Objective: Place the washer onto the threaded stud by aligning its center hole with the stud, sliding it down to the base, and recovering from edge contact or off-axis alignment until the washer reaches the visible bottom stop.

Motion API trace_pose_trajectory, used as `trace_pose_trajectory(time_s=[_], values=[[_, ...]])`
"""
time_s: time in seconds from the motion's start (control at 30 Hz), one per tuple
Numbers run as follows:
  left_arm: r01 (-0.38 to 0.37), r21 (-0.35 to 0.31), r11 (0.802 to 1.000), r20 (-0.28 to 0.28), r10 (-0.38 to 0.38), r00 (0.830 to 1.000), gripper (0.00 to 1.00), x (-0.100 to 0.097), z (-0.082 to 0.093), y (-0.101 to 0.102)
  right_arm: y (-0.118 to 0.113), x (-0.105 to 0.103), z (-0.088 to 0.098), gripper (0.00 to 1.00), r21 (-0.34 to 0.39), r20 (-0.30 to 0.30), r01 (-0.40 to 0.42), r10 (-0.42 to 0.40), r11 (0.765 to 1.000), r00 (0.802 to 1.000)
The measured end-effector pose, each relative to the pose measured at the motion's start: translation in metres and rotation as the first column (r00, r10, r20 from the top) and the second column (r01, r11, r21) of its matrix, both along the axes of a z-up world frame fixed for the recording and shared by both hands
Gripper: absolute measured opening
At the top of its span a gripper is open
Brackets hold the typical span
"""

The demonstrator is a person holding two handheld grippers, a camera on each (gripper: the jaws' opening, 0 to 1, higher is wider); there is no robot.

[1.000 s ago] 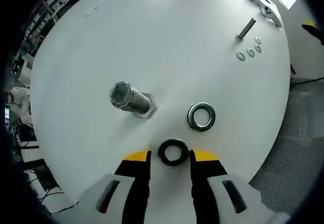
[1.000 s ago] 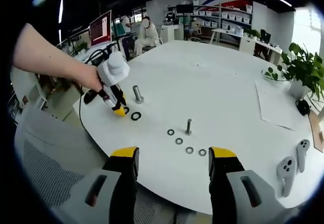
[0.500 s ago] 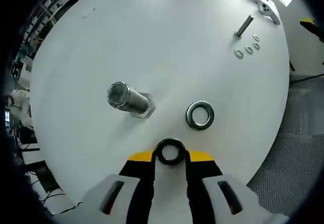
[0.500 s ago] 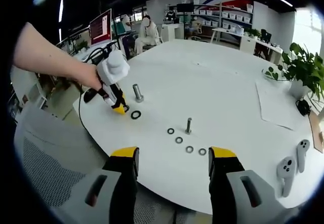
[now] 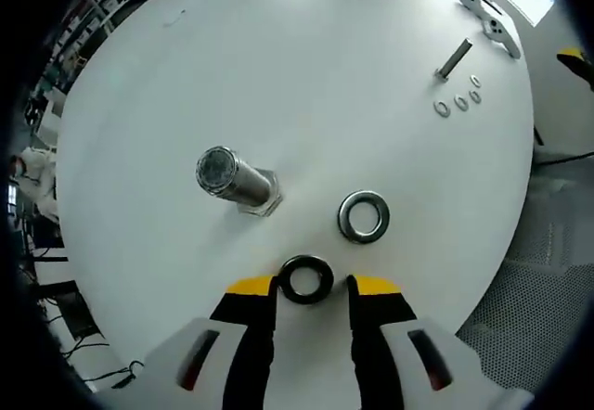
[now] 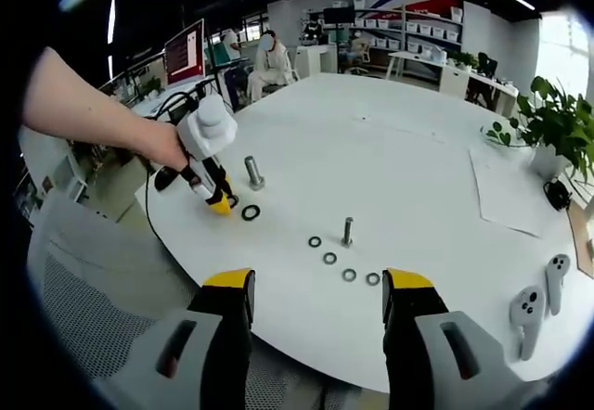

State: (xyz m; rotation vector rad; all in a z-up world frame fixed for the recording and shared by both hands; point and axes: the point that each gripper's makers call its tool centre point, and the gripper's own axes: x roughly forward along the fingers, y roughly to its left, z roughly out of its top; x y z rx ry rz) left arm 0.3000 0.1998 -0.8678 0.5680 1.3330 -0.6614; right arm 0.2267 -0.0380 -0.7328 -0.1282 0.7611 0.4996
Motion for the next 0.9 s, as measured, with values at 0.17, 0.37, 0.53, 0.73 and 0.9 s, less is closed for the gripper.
trace_pose_trajectory(time_s=[0.17, 0.37, 0.53, 0.73, 0.9], values=[[0.006, 0.013, 1.000, -0.012, -0.006, 1.000, 0.30, 0.0005, 0.0006, 0.0009, 0.0012, -0.0002, 0.0006, 0.58, -0.001, 0.001, -0.006, 0.006, 1.000, 1.000], [-0.015, 0.001, 1.000, 0.006, 0.015, 1.000, 0.22, 0.0067, 0.0010, 0.0042, 0.0023, -0.0009, -0.0004, 0.57, -0.004, -0.003, -0.016, 0.016, 1.000, 1.000], [0.003, 0.000, 1.000, 0.003, -0.003, 1.000, 0.21, 0.0061, 0.0007, 0.0025, 0.0033, -0.0015, -0.0010, 0.57, -0.005, -0.006, -0.021, 0.021, 1.000, 1.000], [0.011, -0.013, 1.000, 0.012, -0.011, 1.000, 0.21, 0.0060, 0.0014, 0.0032, 0.0034, -0.0023, -0.0017, 0.57, -0.004, -0.011, -0.019, 0.019, 1.000, 1.000], [0.064, -0.007, 0.998, 0.012, -0.064, 0.998, 0.22, 0.0056, 0.0011, 0.0026, 0.0039, -0.0025, -0.0023, 0.57, -0.010, -0.013, -0.024, 0.024, 1.000, 1.000]])
